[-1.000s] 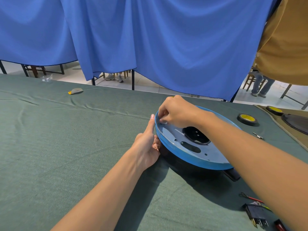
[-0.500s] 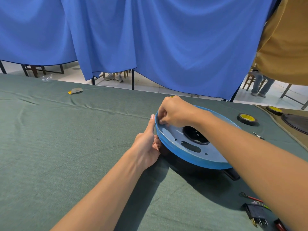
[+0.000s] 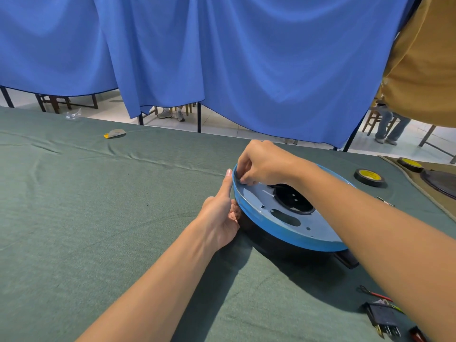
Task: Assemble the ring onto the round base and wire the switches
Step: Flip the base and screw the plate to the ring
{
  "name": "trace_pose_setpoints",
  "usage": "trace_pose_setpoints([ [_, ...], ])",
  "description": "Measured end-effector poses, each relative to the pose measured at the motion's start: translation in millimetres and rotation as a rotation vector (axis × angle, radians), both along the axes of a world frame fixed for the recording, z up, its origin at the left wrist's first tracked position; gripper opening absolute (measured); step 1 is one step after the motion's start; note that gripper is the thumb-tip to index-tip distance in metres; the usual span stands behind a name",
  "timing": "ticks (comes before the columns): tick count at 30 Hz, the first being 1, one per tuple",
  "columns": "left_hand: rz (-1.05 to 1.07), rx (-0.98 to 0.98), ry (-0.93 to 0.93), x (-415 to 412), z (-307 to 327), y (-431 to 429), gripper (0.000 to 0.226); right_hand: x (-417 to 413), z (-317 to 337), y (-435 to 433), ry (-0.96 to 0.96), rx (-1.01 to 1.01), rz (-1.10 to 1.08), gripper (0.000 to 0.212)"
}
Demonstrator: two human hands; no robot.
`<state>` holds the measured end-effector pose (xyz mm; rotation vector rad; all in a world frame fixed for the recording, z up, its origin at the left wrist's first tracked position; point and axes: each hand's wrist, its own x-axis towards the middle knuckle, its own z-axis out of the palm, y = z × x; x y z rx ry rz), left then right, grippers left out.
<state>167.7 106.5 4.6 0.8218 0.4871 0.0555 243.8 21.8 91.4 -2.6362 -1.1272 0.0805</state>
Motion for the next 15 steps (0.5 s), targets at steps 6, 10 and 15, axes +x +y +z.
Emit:
trace_pose_setpoints([
  [6,-0.017,0.014,0.009,-1.3,1.3,0.5,0.074,4.6,-8.6,-1.0,-0.006,0.011,-0.075,0.024],
  [10,-0.013,0.017,0.009,-0.9,0.9,0.5,0.08,3.6,-3.5,-5.1,-0.002,0.067,-0.029,0.002],
  [15,-0.035,0.043,0.006,-1.4,0.4,0.5,0.076,0.0,-12.6,-2.0,-0.039,0.043,-0.027,0.011],
])
